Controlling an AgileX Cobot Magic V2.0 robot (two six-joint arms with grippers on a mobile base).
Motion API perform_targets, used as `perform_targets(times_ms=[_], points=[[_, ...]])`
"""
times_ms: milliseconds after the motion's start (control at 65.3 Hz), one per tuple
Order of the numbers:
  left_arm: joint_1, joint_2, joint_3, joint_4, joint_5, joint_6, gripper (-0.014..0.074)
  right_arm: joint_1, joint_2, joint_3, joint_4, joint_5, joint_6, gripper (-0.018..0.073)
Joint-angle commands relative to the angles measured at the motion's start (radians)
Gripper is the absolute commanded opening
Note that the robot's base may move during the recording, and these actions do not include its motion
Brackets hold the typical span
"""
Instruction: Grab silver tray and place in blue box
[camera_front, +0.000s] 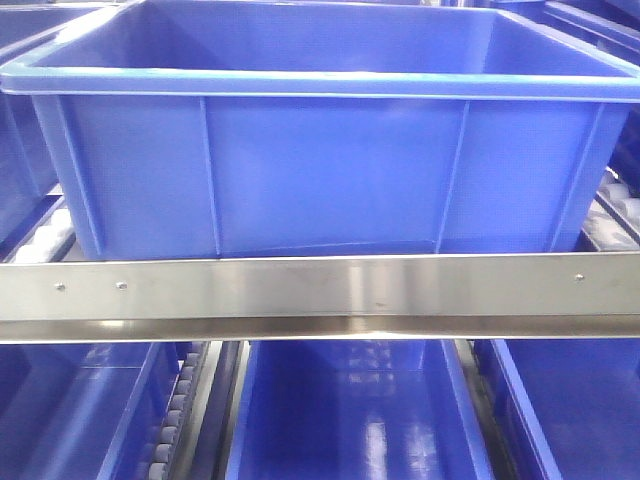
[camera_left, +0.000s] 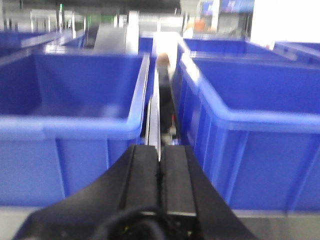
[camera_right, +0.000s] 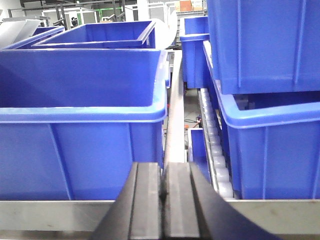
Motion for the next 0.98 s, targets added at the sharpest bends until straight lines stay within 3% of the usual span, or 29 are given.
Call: perform_targets(times_ms=[0,965], points=[[0.004,-0.021,-0.002,-0.013,-0.053,0.002,-0.0098,-0.007,-0.018,0.002,0.001,-0.088,-0.010,0.0049],[0.004,-0.021,-0.002,-0.013,-0.028,0.002,-0.0104,-0.007,-0.018,0.002,0.001,-0.088,-0.010,0.0049]])
